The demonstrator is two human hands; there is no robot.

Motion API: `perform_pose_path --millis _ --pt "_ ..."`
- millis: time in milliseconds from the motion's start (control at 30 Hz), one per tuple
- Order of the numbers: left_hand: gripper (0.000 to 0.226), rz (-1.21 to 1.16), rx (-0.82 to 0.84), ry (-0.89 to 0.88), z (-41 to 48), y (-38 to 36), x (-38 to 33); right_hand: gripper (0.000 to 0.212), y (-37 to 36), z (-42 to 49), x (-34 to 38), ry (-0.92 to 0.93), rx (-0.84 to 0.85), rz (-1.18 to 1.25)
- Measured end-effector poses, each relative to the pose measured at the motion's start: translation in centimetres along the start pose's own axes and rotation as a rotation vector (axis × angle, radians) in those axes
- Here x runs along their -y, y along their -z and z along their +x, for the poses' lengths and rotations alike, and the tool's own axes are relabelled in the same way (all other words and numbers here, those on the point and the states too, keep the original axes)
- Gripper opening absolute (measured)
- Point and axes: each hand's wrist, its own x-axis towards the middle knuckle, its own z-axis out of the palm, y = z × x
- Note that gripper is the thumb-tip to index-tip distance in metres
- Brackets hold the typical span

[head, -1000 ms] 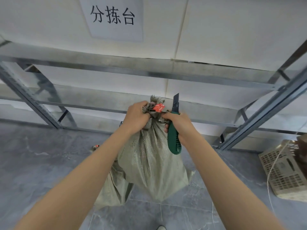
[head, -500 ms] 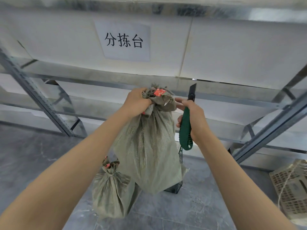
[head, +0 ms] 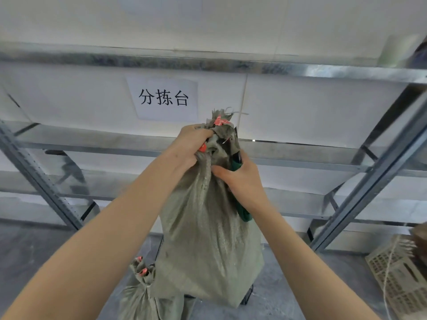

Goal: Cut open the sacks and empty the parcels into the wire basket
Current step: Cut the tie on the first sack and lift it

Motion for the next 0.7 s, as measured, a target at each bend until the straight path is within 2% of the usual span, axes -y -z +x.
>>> perform_pose_path --millis 100,233,300,333,433,533,633,700 --pt "0.037 -0.136 0.036 0.034 0.3 -0.8 0.1 0.039 -0.6 0.8 0.1 0.034 -0.087 -0.115" --pt "0.025 -0.184 0.107 0.05 0.6 -0.3 0.7 0.004 -0.7 1.8 0.2 -0.013 -0.15 -0.155" --pt "0.01 -0.204 0.167 0.034 0.7 0.3 0.8 0.02 -0.5 2.4 0.3 -0.076 -0.195 -0.101" --pt "0.003 -0.235 0.201 0.022 0.6 0.7 0.7 0.021 -0.5 2.6 0.5 -0.111 -0.206 -0.06" --pt "0.026 -0.307 0.266 -0.004 0.6 1.9 1.0 0.012 -0.6 3.1 1.1 -0.198 -0.217 0.081" --pt "0.011 -0.265 0.311 -0.052 0.0 3.1 1.1 0.013 -0.8 3.9 1.7 -0.285 -0.251 0.219" --pt "0.016 -0.26 0.358 -0.027 -0.5 4.2 1.2 0.013 -0.9 4.9 2.2 -0.34 -0.256 0.294" --pt "0.037 -0.047 0.376 -0.079 -0.2 4.9 1.8 0.009 -0.7 5.5 2.2 -0.354 -0.246 0.336"
